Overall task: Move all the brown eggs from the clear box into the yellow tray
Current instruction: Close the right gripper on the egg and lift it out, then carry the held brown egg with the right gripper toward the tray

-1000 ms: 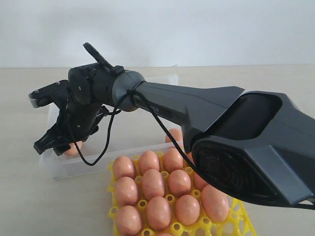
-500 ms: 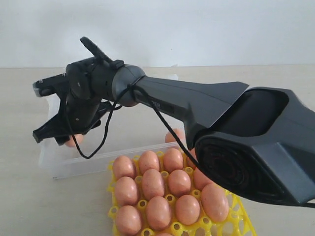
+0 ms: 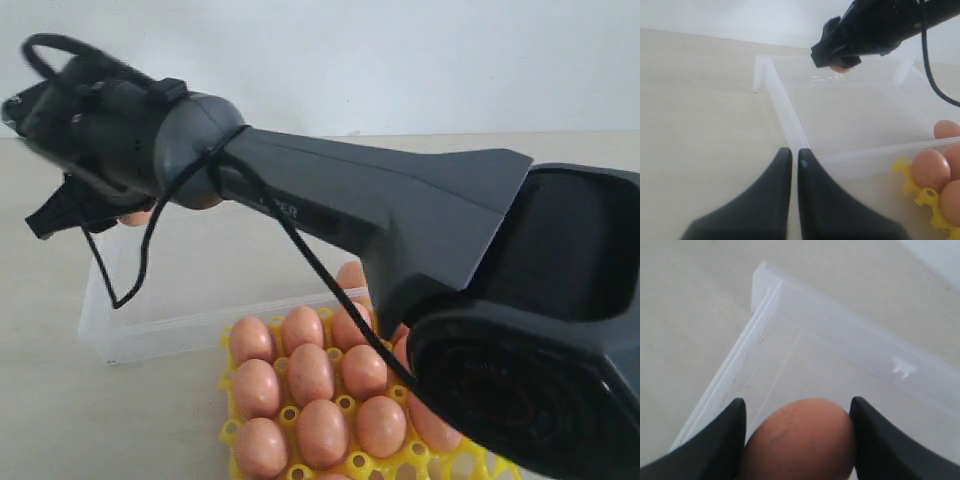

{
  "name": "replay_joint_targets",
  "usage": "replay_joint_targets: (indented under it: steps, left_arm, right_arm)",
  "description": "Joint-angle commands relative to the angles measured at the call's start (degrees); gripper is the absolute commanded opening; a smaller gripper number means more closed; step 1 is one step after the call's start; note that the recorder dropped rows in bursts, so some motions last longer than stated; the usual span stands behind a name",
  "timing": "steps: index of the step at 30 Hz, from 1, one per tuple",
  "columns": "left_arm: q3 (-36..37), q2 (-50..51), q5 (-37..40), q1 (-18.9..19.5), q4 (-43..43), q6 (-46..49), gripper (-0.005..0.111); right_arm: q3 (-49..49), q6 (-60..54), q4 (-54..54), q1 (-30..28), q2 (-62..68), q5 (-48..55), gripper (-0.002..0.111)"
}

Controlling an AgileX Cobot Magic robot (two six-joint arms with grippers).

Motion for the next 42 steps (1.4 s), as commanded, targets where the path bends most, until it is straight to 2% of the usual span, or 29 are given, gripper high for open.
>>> replay_joint_targets:
  steps: [1,4,9,14,19,22,26,29,33,37,42]
  left_arm:
    - [0.23,0.24,-0.43,-0.13,0.24,0.24,0.004]
    - [0.23,0.24,-0.43,-0.13,0.24,0.24,0.004]
    - [0.23,0.24,-0.43,-0.13,0.24,0.24,0.004]
    - [0.23,0.24,-0.43,-0.13,0.24,0.24,0.004]
    - [0.23,0.24,-0.43,-0.13,0.24,0.24,0.004]
    - [0.23,0.24,-0.43,-0.13,0.24,0.24,0.004]
    - [0.23,0.24,-0.43,-0.13,0.24,0.24,0.004]
    - [0.23,0.24,-0.43,-0.13,0.24,0.24,0.004]
    - [0.23,0.24,-0.43,-0.13,0.24,0.24,0.004]
    - [0.23,0.24,-0.43,-0.13,0.24,0.24,0.004]
    - [0.23,0.24,-0.43,-0.13,0.24,0.24,0.004]
  right_arm:
    - [3.41,15.89,-21.86,5.4,-4.31,1.27,0.0]
    - [6.65,17.51,-26.66,7.51,-5.93,3.22,0.0]
    - [9.91,14.19,-33.3,7.63,-6.46,1.14,0.0]
    - [10.04,11.25,-37.76,7.63,-9.7,-9.92,0.0]
    - [10.04,18.86,-37.76,7.63,-15.24,-22.71,0.0]
    - [10.04,20.36,-37.76,7.63,-17.8,-25.81,0.0]
    - [10.04,19.1,-39.62,7.63,-20.25,-25.97,0.0]
    - [10.04,17.31,-45.9,7.63,-21.44,-25.97,0.0]
    - [10.04,7.2,-53.89,7.63,-22.68,-24.47,0.0]
    - [10.04,-4.67,-53.64,7.63,-23.69,-19.39,0.0]
    - [10.04,-5.77,-50.07,7.53,-26.93,-17.8,0.0]
